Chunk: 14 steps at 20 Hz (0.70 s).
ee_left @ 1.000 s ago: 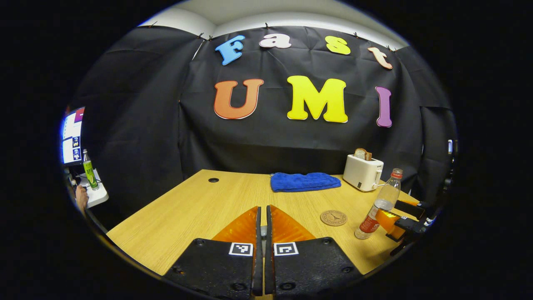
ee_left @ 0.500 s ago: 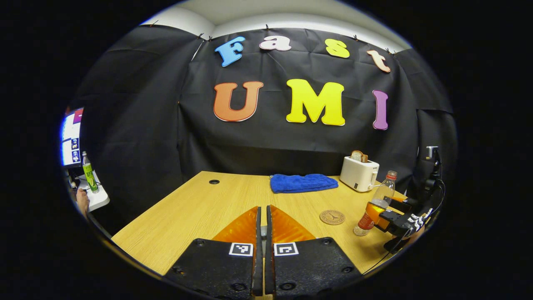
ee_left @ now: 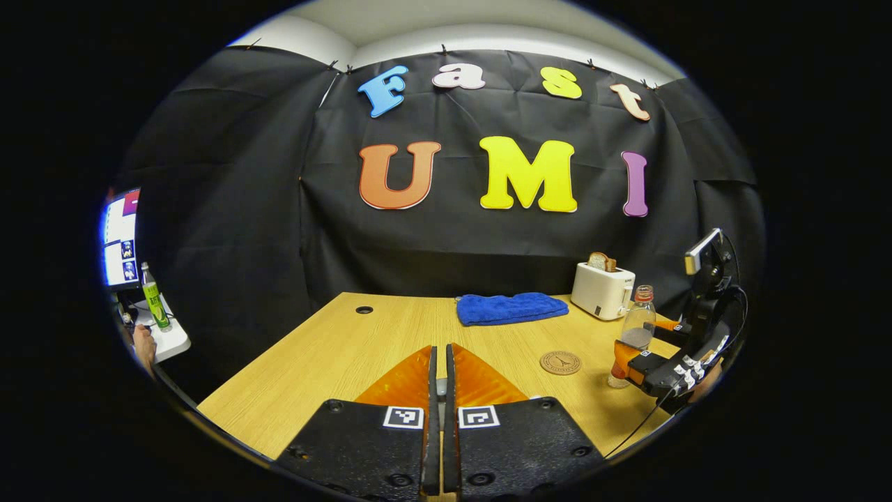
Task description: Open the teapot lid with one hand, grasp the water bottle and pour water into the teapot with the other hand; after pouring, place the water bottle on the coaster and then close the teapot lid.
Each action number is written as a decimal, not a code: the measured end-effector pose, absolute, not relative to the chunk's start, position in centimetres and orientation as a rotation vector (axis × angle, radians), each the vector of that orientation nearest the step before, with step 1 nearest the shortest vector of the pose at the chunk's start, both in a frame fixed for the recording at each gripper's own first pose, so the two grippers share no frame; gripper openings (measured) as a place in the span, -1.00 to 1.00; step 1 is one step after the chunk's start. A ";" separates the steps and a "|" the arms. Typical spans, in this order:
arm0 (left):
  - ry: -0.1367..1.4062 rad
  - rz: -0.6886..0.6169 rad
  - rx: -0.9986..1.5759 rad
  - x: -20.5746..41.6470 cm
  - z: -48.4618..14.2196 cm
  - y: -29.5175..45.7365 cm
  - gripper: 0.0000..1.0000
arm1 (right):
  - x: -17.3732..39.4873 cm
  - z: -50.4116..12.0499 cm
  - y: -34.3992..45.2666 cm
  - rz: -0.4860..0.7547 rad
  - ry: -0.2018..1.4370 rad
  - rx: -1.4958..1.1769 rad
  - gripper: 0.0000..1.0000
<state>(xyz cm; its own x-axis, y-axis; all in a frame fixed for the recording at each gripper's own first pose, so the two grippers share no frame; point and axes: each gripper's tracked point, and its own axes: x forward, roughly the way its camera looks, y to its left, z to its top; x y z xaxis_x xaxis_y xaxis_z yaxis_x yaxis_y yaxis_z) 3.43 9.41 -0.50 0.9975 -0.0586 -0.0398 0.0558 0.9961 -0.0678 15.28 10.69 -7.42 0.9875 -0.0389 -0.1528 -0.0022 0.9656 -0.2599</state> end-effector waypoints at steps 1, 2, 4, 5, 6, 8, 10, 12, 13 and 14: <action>0.040 -0.056 -0.060 3.3 -0.3 9.5 -0.92 | 15.3 -7.5 10.8 -0.024 0.166 -0.302 0.55; 0.037 -0.056 -0.058 3.3 -0.2 9.7 -0.92 | 15.4 -7.6 10.9 -0.026 0.174 -0.342 0.55; 0.035 -0.061 -0.060 3.2 -0.2 10.0 -0.92 | 15.5 -7.7 11.4 -0.027 0.177 -0.416 0.55; 0.033 -0.058 -0.061 3.2 -0.1 10.1 -0.92 | 15.5 -7.7 11.8 -0.024 0.173 -0.454 0.55; 0.034 -0.053 -0.064 3.2 -0.2 10.5 -0.92 | 15.5 -7.6 12.2 -0.023 0.172 -0.497 0.55; 0.033 -0.046 -0.066 3.1 -0.1 10.9 -0.92 | 15.5 -7.7 13.1 -0.010 0.164 -0.582 0.52; 0.029 -0.037 -0.061 3.0 0.0 11.3 -0.92 | 15.6 -7.8 14.2 0.011 0.154 -0.652 0.55; 0.026 -0.034 -0.062 2.8 0.1 11.7 -0.92 | 15.4 -7.5 15.3 0.014 0.132 -0.725 0.52; 0.024 -0.038 -0.062 2.8 0.1 11.6 -0.92 | 15.4 -7.3 15.7 0.007 0.118 -0.766 0.52; 0.024 -0.042 -0.064 2.8 0.1 11.7 -0.92 | 15.4 -7.0 16.1 0.001 0.104 -0.814 0.52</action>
